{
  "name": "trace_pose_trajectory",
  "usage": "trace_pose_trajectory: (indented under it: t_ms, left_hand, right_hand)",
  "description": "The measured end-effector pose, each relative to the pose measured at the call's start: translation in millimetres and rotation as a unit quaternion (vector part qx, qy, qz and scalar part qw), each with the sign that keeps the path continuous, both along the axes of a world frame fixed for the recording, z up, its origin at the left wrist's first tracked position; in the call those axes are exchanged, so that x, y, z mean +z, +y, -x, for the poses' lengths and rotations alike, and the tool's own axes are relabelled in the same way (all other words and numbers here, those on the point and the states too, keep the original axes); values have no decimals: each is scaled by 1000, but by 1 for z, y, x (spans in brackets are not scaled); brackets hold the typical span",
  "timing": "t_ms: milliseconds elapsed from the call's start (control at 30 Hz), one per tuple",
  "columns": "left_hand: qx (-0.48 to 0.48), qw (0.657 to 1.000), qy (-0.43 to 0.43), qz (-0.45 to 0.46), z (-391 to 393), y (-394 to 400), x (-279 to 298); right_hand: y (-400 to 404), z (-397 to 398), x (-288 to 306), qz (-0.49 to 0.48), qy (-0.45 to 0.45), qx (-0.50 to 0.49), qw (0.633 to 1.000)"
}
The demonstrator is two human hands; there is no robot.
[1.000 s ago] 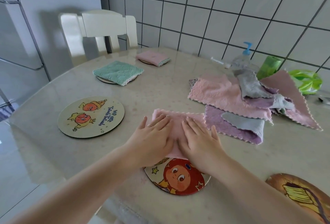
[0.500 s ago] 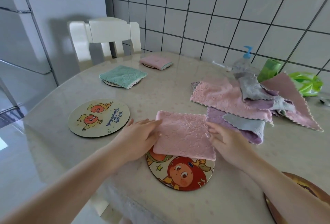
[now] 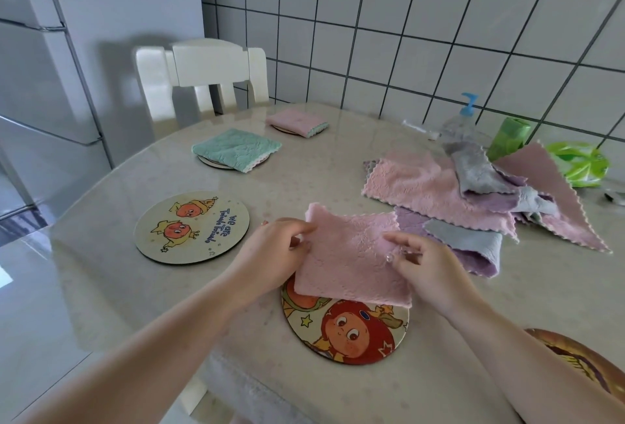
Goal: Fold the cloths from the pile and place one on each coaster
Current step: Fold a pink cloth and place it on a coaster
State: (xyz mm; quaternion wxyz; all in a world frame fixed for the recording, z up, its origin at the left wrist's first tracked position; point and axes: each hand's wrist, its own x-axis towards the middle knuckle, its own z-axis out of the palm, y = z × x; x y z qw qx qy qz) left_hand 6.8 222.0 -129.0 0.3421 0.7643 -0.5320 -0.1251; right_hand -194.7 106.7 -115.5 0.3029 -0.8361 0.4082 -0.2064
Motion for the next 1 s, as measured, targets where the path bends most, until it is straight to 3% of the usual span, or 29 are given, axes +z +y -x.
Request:
trace_pose_trajectory:
  t_ms: [267,500,733,1000]
  left_hand:
    - [37,994,99,8,-51,16,29]
    - [87,993,79,-12,-130,46,55]
    - [104,991,71,-45,-171,58,38]
    - [119,988,88,-37,-184,55,22]
  right_hand:
    - [33,-41,26,-119,-84,45,988]
    - [64,-125,27,-319,-169,122,925]
    - [81,-168,15,-351,-169,117,913]
    - [80,-181,4,-323,-147,100,930]
